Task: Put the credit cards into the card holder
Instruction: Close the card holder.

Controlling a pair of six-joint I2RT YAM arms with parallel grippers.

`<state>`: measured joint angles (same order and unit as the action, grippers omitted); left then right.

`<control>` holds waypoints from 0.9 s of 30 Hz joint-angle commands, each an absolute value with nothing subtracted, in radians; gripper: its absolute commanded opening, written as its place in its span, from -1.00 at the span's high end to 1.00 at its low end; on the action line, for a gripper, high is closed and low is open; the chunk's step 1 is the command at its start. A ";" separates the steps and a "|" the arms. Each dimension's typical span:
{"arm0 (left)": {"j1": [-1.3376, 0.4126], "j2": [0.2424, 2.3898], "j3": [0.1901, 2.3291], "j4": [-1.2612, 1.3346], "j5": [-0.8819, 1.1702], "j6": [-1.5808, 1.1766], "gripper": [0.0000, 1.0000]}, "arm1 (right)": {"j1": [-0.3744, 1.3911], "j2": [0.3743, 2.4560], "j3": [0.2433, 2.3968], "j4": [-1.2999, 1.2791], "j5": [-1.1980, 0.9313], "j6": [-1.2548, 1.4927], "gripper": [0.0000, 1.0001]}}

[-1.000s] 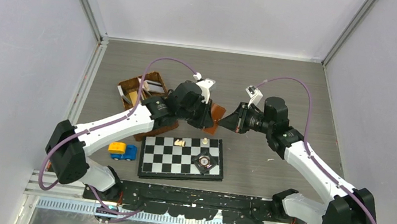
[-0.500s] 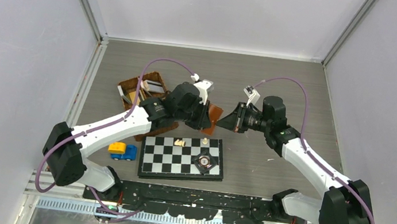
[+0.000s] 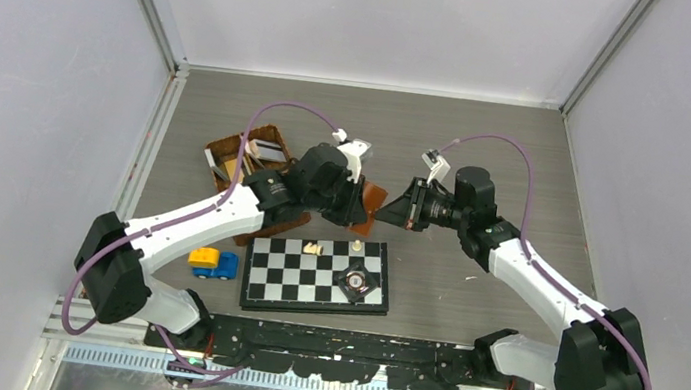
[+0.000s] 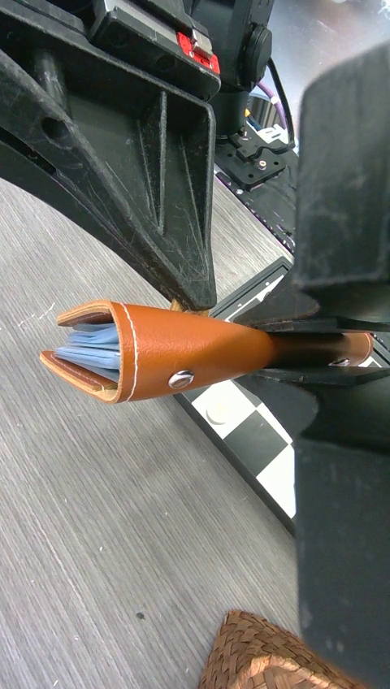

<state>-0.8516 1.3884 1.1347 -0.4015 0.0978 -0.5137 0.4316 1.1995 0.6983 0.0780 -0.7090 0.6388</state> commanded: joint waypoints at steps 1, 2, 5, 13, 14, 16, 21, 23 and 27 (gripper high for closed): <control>-0.861 1.397 1.170 -0.357 0.148 -0.506 1.00 | 0.448 1.209 0.746 0.146 -0.734 0.655 0.99; -0.861 1.400 1.171 -0.357 0.151 -0.506 1.00 | 0.449 1.210 0.747 0.147 -0.735 0.658 0.99; -0.862 1.402 1.173 -0.357 0.156 -0.506 1.00 | 0.457 1.220 0.752 0.147 -0.736 0.659 0.99; -0.864 1.409 1.177 -0.360 0.161 -0.507 1.00 | 0.478 1.244 0.755 0.163 -0.734 0.667 0.99; -0.864 1.408 1.177 -0.359 0.161 -0.508 1.00 | 0.480 1.248 0.753 0.162 -0.733 0.666 0.99; -0.865 1.406 1.177 -0.358 0.161 -0.505 1.00 | 0.483 1.254 0.750 0.163 -0.734 0.667 0.99; -0.866 1.414 1.175 -0.356 0.179 -0.503 1.00 | 0.499 1.265 0.756 0.185 -0.729 0.679 0.99; -0.867 1.414 1.172 -0.350 0.191 -0.502 1.00 | 0.507 1.273 0.758 0.198 -0.728 0.688 0.99; -0.868 1.418 1.169 -0.341 0.208 -0.498 1.00 | 0.517 1.282 0.753 0.229 -0.710 0.712 0.99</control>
